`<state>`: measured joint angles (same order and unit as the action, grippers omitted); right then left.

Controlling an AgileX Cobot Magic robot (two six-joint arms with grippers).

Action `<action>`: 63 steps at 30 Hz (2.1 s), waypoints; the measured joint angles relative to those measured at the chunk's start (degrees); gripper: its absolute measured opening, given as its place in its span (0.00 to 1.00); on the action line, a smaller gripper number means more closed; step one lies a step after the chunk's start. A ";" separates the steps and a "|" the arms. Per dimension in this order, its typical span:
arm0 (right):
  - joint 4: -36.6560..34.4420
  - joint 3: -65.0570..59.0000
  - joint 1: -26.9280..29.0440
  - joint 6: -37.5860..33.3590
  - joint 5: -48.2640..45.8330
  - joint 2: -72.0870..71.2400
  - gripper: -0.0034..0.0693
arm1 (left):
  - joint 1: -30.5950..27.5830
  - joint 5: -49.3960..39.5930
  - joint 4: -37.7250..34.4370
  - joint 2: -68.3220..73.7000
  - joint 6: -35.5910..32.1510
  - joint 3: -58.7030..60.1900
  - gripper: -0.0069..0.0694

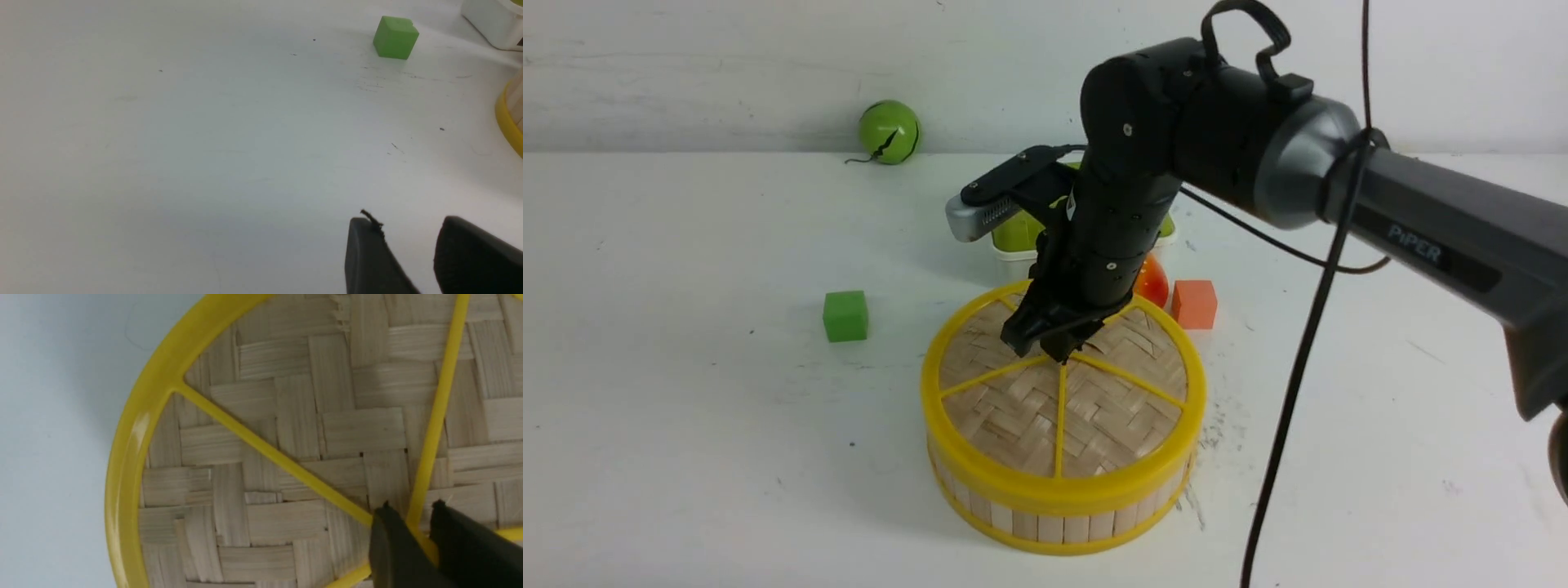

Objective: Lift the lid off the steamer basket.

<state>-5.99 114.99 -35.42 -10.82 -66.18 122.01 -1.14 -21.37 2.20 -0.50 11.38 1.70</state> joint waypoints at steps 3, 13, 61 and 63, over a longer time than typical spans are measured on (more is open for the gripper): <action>0.41 1.19 0.06 0.06 -3.74 -2.98 0.19 | 0.00 0.00 0.00 0.00 0.00 0.00 0.40; 1.53 -7.33 11.31 -0.21 -5.01 -23.41 0.19 | 0.00 0.00 0.00 0.00 0.00 0.00 0.40; -17.89 -61.83 27.40 -7.94 26.22 -69.96 0.19 | 0.00 0.00 0.00 0.00 0.00 0.00 0.40; -19.49 -66.56 27.40 -8.60 29.70 -76.80 0.07 | 0.00 0.00 0.00 0.00 0.00 0.00 0.40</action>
<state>-25.48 48.43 -8.01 -19.42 -36.48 45.22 -1.14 -21.37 2.20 -0.50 11.38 1.70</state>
